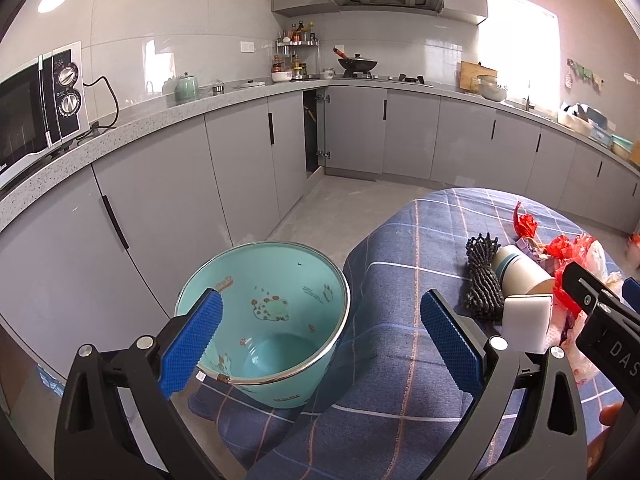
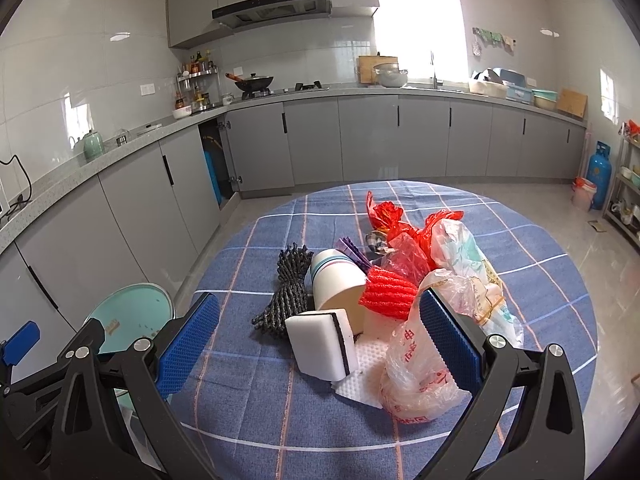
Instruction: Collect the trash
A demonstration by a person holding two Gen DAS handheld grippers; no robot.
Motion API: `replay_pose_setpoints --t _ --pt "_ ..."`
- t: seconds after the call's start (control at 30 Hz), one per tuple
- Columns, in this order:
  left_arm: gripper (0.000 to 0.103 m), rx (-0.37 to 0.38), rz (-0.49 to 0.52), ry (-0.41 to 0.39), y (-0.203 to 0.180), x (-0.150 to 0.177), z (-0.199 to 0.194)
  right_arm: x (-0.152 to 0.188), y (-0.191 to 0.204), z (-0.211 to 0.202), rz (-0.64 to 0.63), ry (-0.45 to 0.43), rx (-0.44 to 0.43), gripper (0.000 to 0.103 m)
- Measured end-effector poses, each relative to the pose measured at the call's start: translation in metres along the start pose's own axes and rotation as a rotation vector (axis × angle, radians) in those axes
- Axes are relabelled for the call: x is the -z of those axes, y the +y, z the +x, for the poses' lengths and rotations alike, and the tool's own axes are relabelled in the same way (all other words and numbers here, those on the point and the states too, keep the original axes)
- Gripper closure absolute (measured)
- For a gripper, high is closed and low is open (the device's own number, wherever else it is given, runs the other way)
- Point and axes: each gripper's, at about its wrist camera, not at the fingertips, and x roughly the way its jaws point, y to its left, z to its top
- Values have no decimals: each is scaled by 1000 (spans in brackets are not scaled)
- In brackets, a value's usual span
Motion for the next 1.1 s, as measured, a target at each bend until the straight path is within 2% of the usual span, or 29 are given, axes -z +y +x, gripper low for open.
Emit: replay_pose_setpoints --t 1.1 --pt "5 1 8 -8 -3 -2 -4 -3 -1 -1 -6 -4 -2 4"
